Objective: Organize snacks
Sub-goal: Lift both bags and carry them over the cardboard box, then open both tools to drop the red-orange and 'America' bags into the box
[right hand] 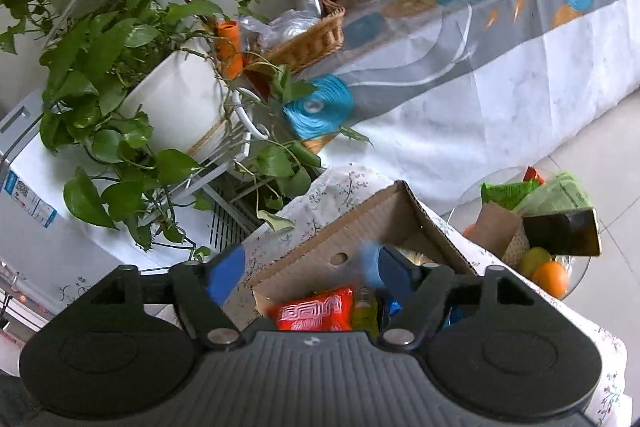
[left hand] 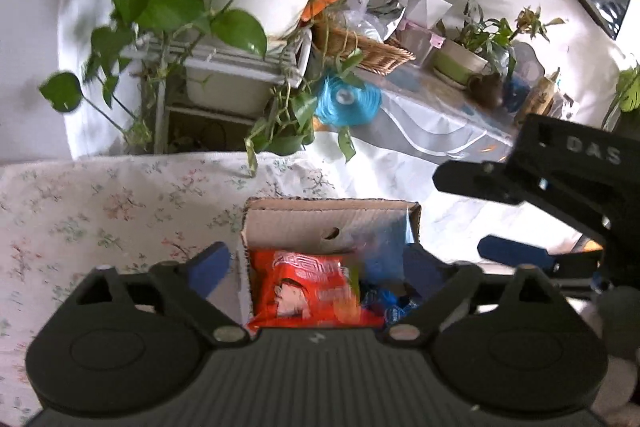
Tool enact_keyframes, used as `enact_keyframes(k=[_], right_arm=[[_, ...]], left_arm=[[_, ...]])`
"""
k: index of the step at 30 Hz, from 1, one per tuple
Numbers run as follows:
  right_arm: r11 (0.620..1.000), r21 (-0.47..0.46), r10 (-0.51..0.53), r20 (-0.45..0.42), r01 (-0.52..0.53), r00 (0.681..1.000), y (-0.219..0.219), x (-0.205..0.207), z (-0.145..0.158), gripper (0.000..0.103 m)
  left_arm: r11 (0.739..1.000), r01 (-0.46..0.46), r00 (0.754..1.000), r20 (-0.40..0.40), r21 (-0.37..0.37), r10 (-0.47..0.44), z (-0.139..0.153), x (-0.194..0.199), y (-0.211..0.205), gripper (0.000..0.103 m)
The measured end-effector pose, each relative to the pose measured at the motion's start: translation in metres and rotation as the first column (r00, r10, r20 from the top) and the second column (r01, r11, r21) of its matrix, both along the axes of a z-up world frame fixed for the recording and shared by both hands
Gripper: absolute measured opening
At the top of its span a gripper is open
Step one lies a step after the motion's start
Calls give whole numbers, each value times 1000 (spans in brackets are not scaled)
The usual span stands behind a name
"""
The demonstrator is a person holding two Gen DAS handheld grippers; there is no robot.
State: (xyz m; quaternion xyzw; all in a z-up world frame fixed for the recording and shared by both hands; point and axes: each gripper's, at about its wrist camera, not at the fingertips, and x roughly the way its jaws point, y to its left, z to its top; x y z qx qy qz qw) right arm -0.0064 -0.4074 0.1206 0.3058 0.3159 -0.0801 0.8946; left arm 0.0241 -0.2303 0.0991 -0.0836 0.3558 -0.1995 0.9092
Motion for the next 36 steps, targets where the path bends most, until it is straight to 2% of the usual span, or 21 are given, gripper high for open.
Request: enact_keyframes(k=[4,8,19,27,36], right_arm=[[1000,-22,17,0,-17,1000,2,-1,4,90],[999,-43,31,-10,-32,999,4,-4,7,91],[976,-215,25,-67,-39,997,12,-26,9,98],[957,-290,-37,-110,4,993,-1,-53,5,101],[934,-356,-56,-200,-19,978,-2,-75,-6,102]], left_arm=[[999,-32,999,-19,27,32,9,-14,8,98],[996,-58,998,-24,73,60,15,-29,15,99],[979,-110,992,-46,171,120,25,-59,24,102],[970,-138,985,-71,201,155,26,-70,30,102],[965,-132,984,-86,227,155,25,-75,23,102]])
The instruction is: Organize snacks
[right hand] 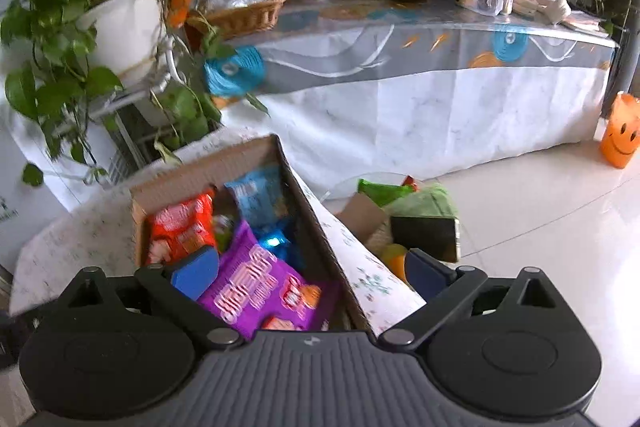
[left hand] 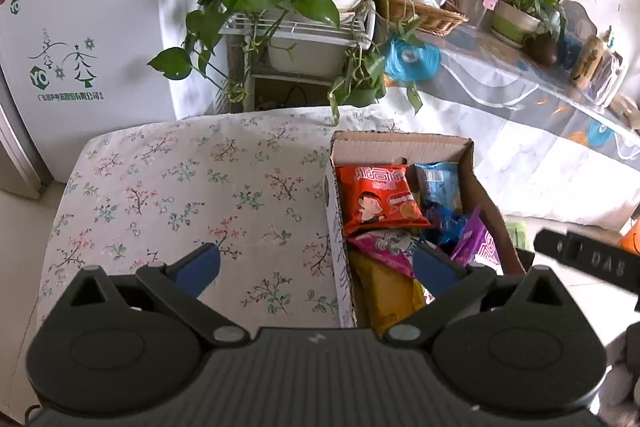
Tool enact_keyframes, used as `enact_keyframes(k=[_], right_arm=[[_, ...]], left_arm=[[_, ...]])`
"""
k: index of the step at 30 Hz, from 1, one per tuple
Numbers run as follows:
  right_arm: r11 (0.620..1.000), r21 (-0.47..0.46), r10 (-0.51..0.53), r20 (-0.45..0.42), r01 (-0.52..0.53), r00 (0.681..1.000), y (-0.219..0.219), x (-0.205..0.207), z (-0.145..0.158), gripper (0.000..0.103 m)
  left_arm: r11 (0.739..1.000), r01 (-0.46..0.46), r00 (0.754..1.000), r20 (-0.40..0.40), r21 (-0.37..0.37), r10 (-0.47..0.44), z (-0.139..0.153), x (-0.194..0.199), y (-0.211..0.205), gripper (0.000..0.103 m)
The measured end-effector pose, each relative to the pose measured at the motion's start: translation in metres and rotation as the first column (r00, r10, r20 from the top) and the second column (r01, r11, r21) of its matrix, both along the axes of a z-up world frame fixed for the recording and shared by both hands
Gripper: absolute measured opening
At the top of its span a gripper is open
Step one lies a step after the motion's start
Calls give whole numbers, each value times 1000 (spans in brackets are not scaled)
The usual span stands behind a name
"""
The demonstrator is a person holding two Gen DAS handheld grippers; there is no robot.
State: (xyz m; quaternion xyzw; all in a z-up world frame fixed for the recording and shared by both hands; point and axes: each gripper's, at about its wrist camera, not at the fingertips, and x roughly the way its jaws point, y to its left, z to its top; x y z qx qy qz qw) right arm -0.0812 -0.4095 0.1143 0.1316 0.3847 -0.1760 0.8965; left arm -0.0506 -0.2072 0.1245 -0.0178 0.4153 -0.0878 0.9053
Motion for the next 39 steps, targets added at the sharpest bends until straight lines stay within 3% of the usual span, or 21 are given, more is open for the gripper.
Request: enact_keyframes(k=[25,39], right_arm=[[997,-21,69,-103,-71,992,9,12,-12,103],[997,-36,65,-135,-71,989,7,25,-16,103]], left_arm=[[985,15,1000,-17,174,-12,-9,19,-37,102],[975,4,1000,-21,222,1,-13,26,-41,101]])
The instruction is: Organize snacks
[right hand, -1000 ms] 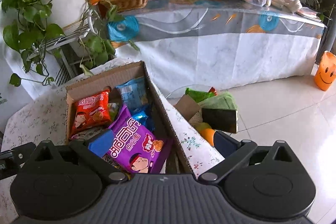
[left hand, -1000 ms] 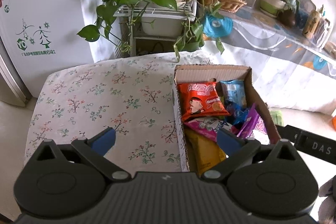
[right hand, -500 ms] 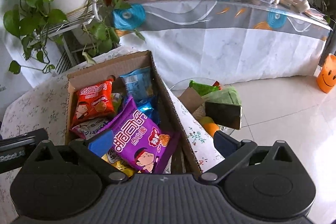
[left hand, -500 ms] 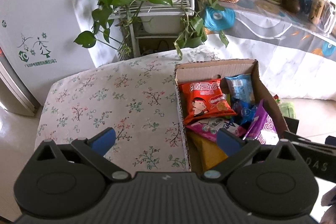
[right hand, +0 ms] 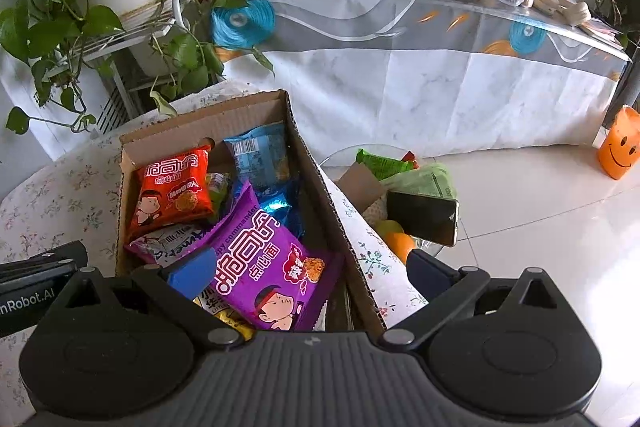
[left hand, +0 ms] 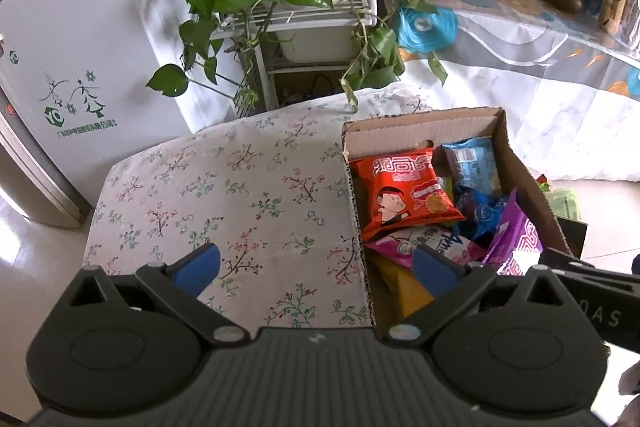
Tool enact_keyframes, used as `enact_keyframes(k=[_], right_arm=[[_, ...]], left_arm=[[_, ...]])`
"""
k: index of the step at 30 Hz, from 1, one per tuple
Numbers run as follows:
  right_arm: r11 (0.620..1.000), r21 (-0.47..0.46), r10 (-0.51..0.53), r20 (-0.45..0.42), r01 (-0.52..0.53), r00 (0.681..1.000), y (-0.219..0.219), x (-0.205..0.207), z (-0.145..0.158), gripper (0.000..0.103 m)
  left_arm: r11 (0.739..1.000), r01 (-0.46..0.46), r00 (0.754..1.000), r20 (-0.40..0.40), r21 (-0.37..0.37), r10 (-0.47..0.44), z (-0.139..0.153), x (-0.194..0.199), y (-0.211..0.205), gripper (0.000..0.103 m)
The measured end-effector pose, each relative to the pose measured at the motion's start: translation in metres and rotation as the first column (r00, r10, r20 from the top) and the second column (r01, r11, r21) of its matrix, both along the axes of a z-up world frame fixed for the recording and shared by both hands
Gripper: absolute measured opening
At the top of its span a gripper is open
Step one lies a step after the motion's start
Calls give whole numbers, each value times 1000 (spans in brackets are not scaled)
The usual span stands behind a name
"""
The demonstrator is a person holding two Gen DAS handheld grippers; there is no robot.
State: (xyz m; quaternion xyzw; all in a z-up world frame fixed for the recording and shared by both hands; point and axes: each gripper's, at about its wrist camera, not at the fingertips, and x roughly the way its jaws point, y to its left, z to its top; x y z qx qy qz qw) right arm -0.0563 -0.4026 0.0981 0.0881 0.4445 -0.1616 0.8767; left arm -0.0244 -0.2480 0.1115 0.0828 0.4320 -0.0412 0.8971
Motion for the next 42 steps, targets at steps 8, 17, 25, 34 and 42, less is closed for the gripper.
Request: enact_keyframes(k=[8,17,25,34,42], right_arm=[[1000,-7,12,-32,-12,999,1,9,-3,103],[1000,6,7,-48,-7,999,0,13,-5,103],[1000,5,4,-56,-3,998,1,16,-7,103],[999,-14,28,-69,-29,997,9,20,-9,103],[997,-32,61,-82,-64,995,24,27,-11,103]], left_arm=[[999,14,1000,-18,38,-13,-3,9,-3,101],[998,37,999,-35,45,-36,-5,14,-3,101],[997,57,998,-41,49,-55,-6,16,-2,101],[995,86,995,-49,53,-83,-9,19,6,101],[996,84,995,-62,34,-82,-11,22,21,101]])
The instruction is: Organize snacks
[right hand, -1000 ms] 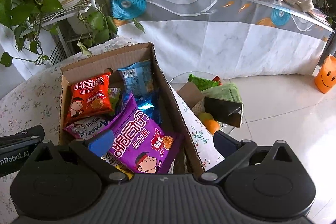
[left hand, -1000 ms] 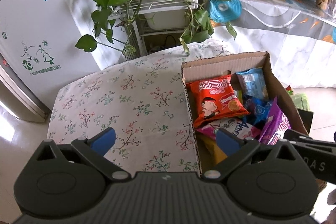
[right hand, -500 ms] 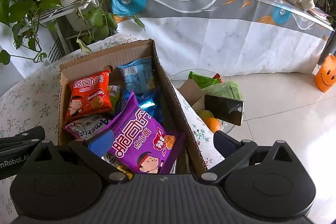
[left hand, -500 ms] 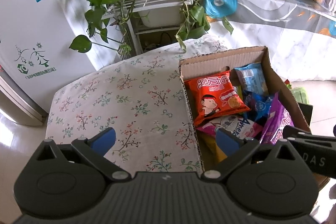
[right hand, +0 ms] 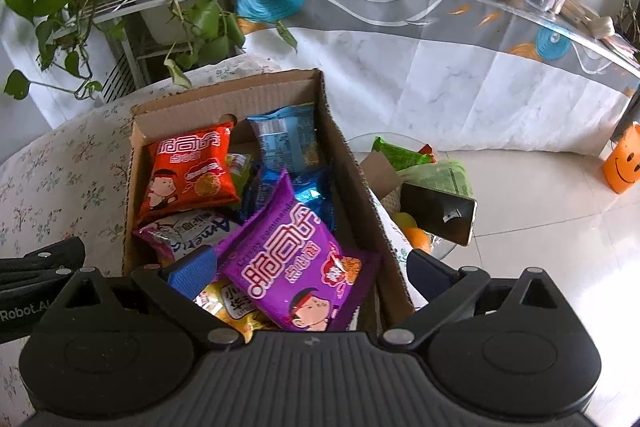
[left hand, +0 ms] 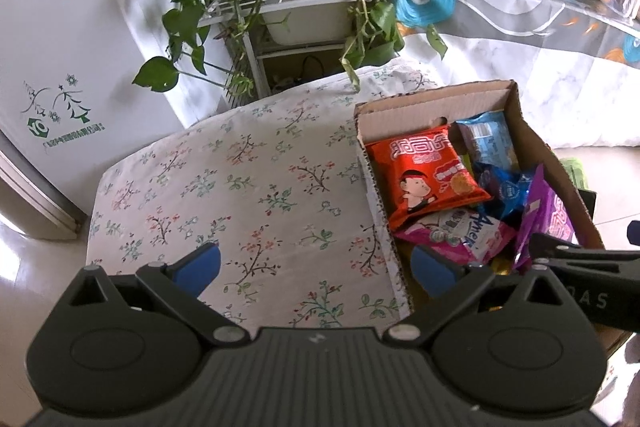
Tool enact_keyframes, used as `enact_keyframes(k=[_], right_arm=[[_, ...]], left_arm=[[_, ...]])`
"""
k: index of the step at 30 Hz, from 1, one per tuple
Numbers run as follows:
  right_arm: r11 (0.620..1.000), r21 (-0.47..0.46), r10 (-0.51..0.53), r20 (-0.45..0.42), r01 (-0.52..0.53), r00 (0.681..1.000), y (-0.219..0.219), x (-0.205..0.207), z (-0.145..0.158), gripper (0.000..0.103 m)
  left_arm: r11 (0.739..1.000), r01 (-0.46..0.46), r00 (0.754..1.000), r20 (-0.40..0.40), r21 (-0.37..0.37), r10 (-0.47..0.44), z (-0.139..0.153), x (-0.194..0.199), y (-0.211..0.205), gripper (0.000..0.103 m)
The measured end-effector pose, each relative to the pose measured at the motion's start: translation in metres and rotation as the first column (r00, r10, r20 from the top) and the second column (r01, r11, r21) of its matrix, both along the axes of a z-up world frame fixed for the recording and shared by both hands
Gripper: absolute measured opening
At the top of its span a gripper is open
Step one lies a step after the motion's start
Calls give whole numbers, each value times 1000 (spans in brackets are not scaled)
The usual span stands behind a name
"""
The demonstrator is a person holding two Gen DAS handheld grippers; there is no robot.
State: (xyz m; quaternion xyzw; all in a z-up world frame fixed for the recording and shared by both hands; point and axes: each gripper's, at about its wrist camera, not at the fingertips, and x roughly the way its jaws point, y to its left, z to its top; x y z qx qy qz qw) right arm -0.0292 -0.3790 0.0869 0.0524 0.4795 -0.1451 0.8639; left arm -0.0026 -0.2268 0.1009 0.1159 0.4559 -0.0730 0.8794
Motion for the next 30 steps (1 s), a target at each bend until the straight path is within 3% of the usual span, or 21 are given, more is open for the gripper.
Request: enact_keyframes(k=[16,30], right_arm=[[985,-54,162,-19,-163,987,60,14,-5,103],[924,-91,369,-52,-372,928,139,21,-19,103]], left_arm=[[999,-49,998,-36,-19,49,-13,0,66,101],[990,-137,988,-70,-32,135,-25,-12,146,101]])
